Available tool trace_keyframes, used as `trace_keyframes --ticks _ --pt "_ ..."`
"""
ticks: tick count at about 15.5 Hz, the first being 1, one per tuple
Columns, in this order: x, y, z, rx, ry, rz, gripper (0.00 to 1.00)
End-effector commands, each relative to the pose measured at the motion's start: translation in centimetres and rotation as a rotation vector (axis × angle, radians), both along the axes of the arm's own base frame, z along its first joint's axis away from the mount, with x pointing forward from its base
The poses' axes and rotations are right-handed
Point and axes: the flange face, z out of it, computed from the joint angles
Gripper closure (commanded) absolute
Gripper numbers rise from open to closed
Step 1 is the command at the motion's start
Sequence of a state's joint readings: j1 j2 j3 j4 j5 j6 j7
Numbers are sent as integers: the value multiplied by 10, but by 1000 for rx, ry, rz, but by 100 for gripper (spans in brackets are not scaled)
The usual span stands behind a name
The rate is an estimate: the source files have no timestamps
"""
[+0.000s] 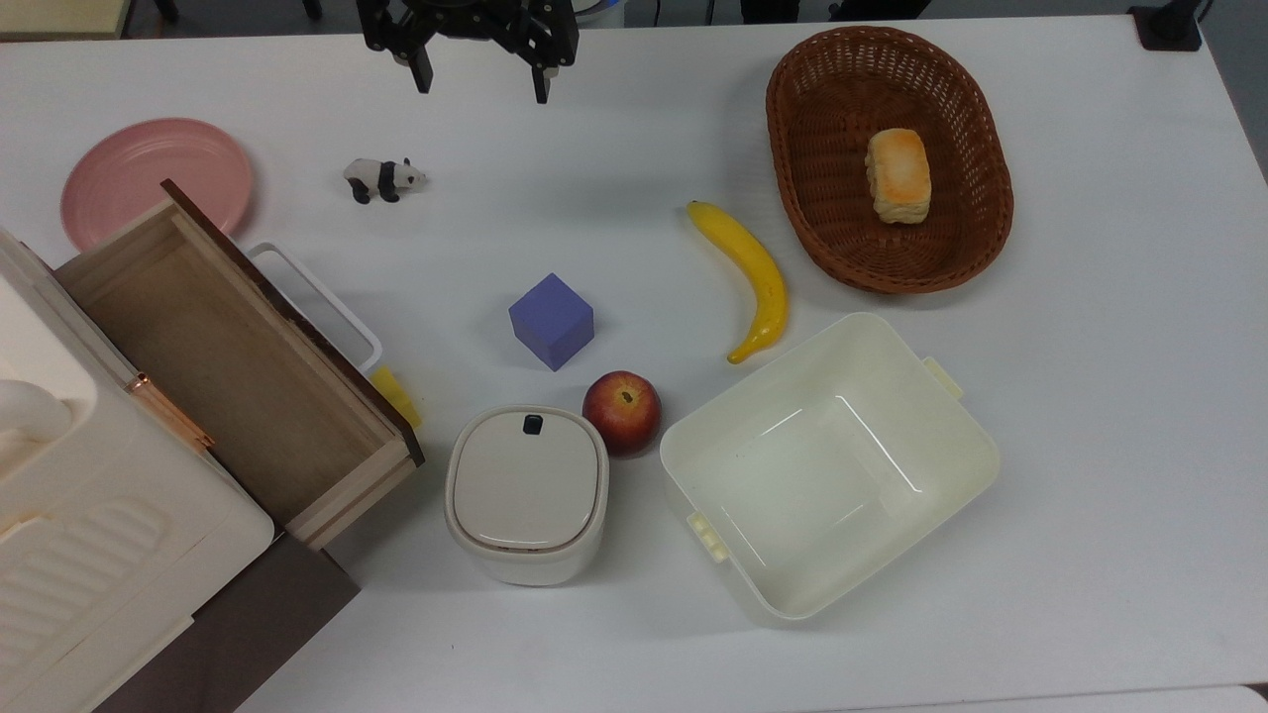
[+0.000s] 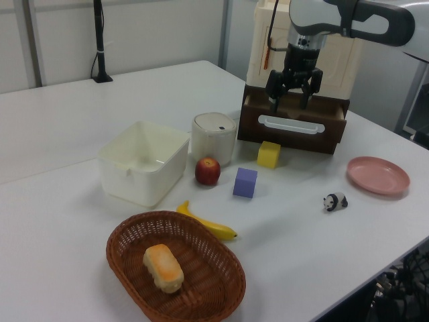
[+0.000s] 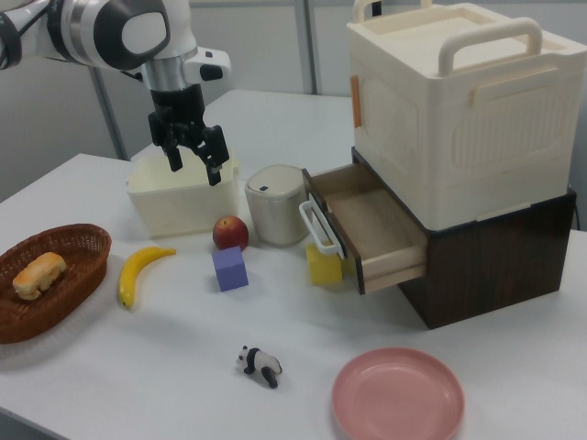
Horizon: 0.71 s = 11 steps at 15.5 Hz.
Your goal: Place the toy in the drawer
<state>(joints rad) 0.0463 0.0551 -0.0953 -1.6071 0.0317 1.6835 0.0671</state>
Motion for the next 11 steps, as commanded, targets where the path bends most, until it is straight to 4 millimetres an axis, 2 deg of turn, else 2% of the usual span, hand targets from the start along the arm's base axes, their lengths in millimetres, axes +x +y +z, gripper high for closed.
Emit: trace_keyframes --ticks 1,6,11 --pt "-7 2 3 25 15 18 0" --pt "-8 1 7 25 7 17 0" --pt "-6 3 3 23 7 29 0"
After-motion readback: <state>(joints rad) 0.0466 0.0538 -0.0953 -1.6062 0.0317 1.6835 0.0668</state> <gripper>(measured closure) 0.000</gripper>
